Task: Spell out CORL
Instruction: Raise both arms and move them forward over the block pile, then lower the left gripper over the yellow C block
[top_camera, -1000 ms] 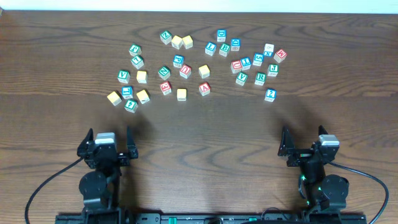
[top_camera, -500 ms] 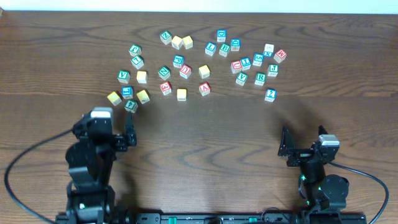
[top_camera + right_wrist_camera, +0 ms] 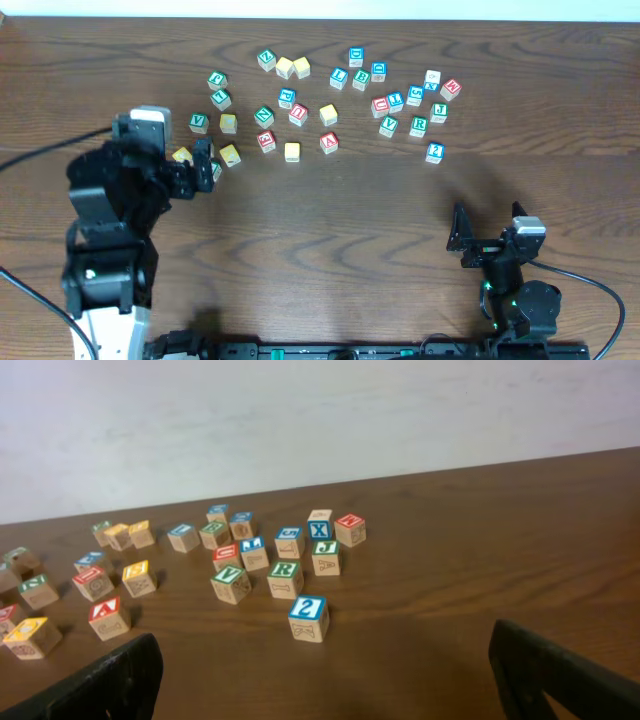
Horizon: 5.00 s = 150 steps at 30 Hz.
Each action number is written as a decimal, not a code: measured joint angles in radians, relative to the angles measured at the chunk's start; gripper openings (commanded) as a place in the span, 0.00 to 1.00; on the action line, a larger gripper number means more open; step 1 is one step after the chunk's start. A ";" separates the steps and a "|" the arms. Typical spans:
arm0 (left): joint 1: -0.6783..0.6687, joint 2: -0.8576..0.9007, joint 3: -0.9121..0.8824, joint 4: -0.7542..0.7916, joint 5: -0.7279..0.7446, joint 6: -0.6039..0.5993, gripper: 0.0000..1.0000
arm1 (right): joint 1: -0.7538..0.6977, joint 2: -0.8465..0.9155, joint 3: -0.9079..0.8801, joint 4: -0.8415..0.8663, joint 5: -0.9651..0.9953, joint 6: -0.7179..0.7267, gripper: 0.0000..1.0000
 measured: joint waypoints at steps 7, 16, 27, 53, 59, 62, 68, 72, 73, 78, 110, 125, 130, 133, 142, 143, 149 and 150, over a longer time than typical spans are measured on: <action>0.000 0.044 0.111 -0.065 0.020 0.000 0.98 | 0.000 0.000 0.000 0.000 0.000 0.000 0.99; 0.000 0.046 0.111 -0.092 0.022 0.000 0.98 | 0.000 0.000 0.000 0.000 0.000 0.000 0.99; 0.000 0.046 0.111 -0.104 0.022 0.000 0.98 | 0.000 0.000 0.000 0.011 0.000 0.000 0.99; 0.000 0.056 0.111 -0.105 0.019 -0.042 0.98 | 0.000 0.367 0.294 0.032 -0.100 -0.005 0.99; 0.000 0.101 0.159 -0.189 0.018 -0.068 0.97 | 0.000 0.650 0.572 -0.144 -0.125 -0.043 0.99; 0.000 0.146 0.229 -0.257 0.018 -0.072 0.98 | 0.000 0.778 0.724 -0.264 -0.137 -0.068 0.99; 0.000 0.222 0.346 -0.338 0.018 -0.072 0.98 | 0.000 0.995 1.052 -0.535 -0.192 -0.105 0.99; 0.000 0.248 0.371 -0.360 0.018 -0.072 0.98 | 0.000 1.140 1.224 -0.664 -0.252 -0.129 0.99; 0.000 0.254 0.376 -0.371 0.018 -0.072 0.98 | 0.000 1.175 1.257 -0.690 -0.270 -0.134 0.99; 0.000 0.315 0.446 -0.438 0.018 -0.072 0.97 | 0.000 1.326 1.356 -0.741 -0.327 -0.150 0.99; -0.003 0.550 0.539 -0.352 0.006 -0.129 0.97 | 0.042 1.445 1.373 -0.555 -0.331 -0.126 0.95; -0.143 0.871 0.710 -0.329 -0.261 -0.202 0.84 | 0.088 1.445 1.374 -0.569 -0.189 -0.042 0.88; -0.141 0.944 0.710 -0.267 -0.282 -0.213 0.74 | 0.088 1.448 1.374 -0.600 -0.182 -0.041 0.89; -0.142 0.973 0.710 -0.251 -0.290 -0.213 0.71 | 0.088 1.448 1.374 -0.611 -0.179 -0.039 0.89; -0.166 1.048 0.710 -0.245 -0.294 -0.213 0.71 | 0.088 1.448 1.374 -0.628 -0.178 -0.038 0.88; -0.167 1.058 0.710 -0.245 -0.294 -0.213 0.71 | 0.088 1.449 1.374 -0.631 -0.178 -0.038 0.88; -0.167 1.118 0.710 -0.252 -0.294 -0.213 0.71 | 0.088 1.455 1.374 -0.639 -0.178 -0.038 0.91; -0.167 1.126 0.710 -0.254 -0.294 -0.213 0.71 | 0.088 1.456 1.374 -0.640 -0.178 -0.037 0.92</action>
